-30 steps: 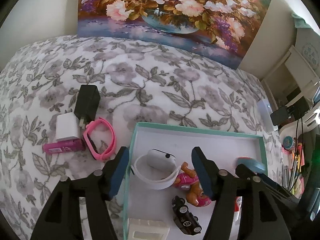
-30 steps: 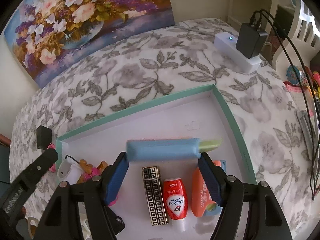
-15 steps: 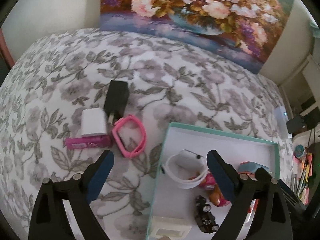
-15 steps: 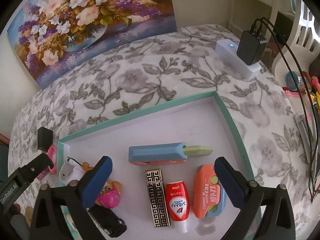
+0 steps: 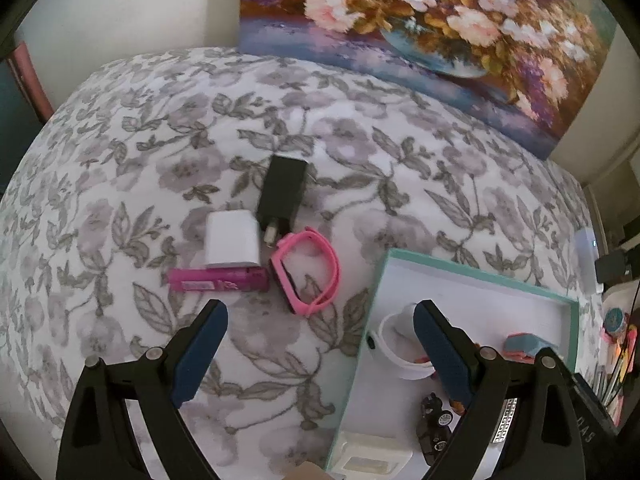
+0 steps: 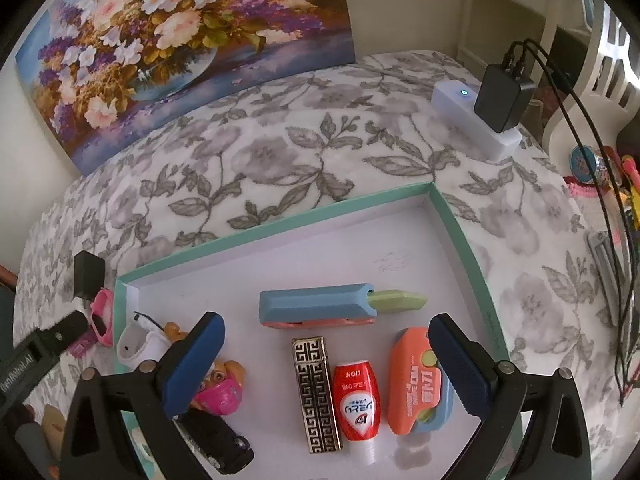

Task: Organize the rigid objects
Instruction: 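Withdraw both grippers toward the white and black chargers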

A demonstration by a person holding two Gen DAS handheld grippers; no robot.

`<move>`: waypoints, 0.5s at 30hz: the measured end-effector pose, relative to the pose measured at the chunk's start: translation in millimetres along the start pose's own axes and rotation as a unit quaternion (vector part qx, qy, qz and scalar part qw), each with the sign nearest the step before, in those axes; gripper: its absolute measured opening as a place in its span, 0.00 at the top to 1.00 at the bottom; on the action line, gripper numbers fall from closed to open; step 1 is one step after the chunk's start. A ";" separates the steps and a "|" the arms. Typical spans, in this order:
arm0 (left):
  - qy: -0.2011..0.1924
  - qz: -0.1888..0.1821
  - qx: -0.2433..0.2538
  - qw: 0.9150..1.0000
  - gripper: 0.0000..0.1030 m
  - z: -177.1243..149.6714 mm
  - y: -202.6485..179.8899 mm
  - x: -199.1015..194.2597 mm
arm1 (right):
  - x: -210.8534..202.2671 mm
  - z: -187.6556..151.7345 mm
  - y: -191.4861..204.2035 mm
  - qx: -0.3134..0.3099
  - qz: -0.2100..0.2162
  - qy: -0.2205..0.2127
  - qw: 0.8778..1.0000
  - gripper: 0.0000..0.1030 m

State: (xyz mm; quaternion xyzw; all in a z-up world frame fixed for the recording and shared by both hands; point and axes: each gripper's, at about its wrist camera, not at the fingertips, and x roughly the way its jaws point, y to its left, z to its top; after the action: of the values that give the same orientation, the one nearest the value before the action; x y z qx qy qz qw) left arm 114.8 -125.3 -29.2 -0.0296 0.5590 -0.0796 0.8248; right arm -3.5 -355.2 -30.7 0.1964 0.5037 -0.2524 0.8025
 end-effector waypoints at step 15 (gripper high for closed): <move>0.014 0.051 -0.059 0.997 0.08 13.7 66.0 -11.0 | -12.8 -9.0 59.0 -0.068 0.011 -0.013 0.998 0.00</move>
State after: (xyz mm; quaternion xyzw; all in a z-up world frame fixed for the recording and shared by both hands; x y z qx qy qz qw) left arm 130.0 -59.0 -23.1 -0.0487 0.5754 -0.0043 0.8164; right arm 21.1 -300.5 -19.3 0.1435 0.5068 -0.2111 0.8234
